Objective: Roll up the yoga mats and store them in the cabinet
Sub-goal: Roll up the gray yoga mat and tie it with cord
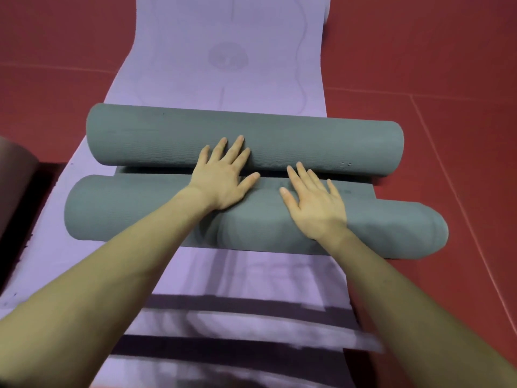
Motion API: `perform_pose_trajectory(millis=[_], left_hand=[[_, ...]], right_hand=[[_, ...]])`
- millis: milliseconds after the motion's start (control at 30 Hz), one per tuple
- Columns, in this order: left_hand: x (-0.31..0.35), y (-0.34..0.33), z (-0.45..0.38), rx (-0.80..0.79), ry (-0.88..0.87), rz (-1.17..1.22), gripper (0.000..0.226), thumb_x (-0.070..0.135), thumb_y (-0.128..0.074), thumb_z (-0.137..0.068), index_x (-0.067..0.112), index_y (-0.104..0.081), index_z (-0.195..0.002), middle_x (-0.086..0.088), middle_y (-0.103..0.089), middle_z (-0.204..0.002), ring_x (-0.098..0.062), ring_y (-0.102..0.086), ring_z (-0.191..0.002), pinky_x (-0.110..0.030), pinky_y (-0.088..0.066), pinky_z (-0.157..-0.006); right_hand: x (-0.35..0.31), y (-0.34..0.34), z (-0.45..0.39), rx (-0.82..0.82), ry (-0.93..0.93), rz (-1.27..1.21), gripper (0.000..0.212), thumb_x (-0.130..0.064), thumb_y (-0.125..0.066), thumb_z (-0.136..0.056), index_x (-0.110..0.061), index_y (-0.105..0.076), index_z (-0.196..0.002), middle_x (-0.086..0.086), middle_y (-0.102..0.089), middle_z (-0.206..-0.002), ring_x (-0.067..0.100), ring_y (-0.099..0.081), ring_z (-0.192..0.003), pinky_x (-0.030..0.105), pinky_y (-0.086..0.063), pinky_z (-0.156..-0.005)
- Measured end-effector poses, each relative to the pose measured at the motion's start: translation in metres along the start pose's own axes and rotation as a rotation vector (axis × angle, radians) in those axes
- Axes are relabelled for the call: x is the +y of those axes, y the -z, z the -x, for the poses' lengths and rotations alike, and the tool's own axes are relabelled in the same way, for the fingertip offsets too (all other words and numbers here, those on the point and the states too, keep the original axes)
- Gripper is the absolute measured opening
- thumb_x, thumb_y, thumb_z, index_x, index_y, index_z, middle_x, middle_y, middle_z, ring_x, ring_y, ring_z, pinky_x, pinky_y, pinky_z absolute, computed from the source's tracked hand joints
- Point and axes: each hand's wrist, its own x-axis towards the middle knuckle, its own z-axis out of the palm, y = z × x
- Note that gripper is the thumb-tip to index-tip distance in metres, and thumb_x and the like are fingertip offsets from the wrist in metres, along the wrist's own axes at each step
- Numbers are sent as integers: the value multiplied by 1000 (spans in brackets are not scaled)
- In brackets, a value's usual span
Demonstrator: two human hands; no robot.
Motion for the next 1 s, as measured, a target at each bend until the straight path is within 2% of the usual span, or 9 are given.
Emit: perform_pose_trajectory(millis=[100, 167, 267, 367, 467, 633, 767, 867, 1000], left_hand=[[-2, 3, -5, 23, -9, -4, 69, 60, -19, -96, 21, -16, -152, 0, 2, -161, -24, 0, -147, -44, 0, -116], [3, 2, 1, 57, -55, -23, 79, 66, -8, -88, 21, -21, -151, -2, -3, -161, -24, -5, -147, -44, -1, -116], [12, -3, 15, 64, -102, -36, 91, 64, 5, -77, 20, -27, -150, -3, -11, -160, -26, -14, -145, -44, -7, -115], [22, -11, 18, 40, -37, -1, 87, 61, 5, -80, 20, -31, -149, -5, -19, -158, -27, -20, -144, -44, -14, -114], [22, -16, 5, -7, 38, 38, 68, 61, -9, -93, 27, -20, -151, -4, -12, -160, -26, -14, -146, -44, -12, -117], [15, -8, -23, -42, 80, 69, 67, 60, -18, -94, 27, -13, -152, -4, -9, -160, -22, -6, -147, -44, -5, -118], [8, -7, -39, -19, 66, 106, 66, 57, -22, -96, 26, -13, -153, -4, 3, -161, -20, 0, -147, -46, -1, -118], [5, -7, -39, 35, 31, 90, 64, 54, -22, -97, 24, -15, -152, -6, 1, -161, -21, 0, -147, -44, 1, -118], [1, -9, -22, 134, -32, 39, 73, 56, -8, -91, 18, -29, -149, -12, -16, -158, -26, -14, -145, -43, -4, -117]], right_hand=[[4, 5, -18, -16, -12, -30, 60, -53, -19, -98, -30, -6, -151, -8, 0, -159, 9, -3, -145, 41, -2, -118], [6, 7, -31, -35, -21, -53, 60, -53, -19, -98, -29, -6, -151, -6, 2, -159, 9, -2, -145, 41, -2, -118], [8, 7, -45, -45, -35, -64, 61, -53, -20, -98, -28, -7, -151, -4, 5, -159, 9, 0, -145, 40, -1, -118], [10, 10, -55, -40, -44, -85, 60, -51, -22, -99, -27, -7, -152, -5, 7, -159, 10, 1, -146, 40, 0, -118], [8, 13, -60, 10, -23, -108, 57, -47, -23, -100, -25, -10, -152, -5, 5, -159, 11, -1, -146, 39, -1, -117], [0, 9, -37, 118, 24, -22, 54, -44, -23, -101, -23, -20, -150, -5, -11, -159, 12, -15, -144, 41, -1, -117], [-13, -10, -9, 355, 54, -27, 54, -45, -32, -96, -14, -51, -136, 3, -45, -144, 22, -45, -131, 51, -22, -112], [-12, -11, -10, 320, 46, 21, 58, -49, -30, -95, -16, -47, -139, 3, -42, -147, 25, -40, -135, 52, -20, -112], [-10, 2, -32, 194, 19, 77, 67, -55, -11, -92, -24, -27, -149, -2, -22, -156, 21, -19, -144, 48, -2, -115]])
